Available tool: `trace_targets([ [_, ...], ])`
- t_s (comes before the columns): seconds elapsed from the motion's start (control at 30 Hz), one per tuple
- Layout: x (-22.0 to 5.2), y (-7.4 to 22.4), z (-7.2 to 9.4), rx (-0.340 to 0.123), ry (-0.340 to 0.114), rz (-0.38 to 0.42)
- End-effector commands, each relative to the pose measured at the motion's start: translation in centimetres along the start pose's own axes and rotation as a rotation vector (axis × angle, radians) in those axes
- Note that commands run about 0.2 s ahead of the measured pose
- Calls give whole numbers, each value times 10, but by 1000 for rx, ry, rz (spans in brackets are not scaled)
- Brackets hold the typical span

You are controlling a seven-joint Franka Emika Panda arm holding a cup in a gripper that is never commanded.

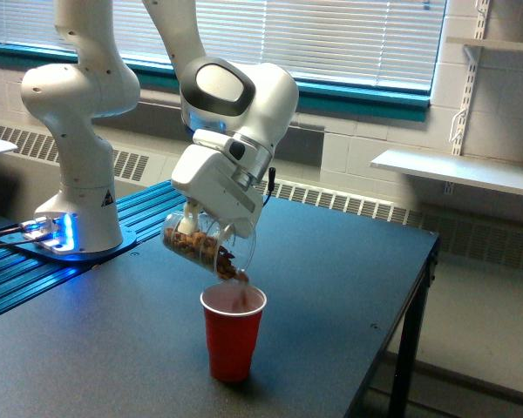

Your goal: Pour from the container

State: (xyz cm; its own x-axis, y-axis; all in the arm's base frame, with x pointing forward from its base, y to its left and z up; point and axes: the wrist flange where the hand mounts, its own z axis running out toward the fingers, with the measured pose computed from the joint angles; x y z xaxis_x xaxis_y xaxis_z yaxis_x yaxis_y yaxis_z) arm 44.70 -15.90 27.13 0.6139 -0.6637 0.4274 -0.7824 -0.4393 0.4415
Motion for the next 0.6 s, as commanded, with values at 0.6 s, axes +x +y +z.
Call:
trace_targets([
  [0.6,-2,-10,1,-40,-3,-47],
])
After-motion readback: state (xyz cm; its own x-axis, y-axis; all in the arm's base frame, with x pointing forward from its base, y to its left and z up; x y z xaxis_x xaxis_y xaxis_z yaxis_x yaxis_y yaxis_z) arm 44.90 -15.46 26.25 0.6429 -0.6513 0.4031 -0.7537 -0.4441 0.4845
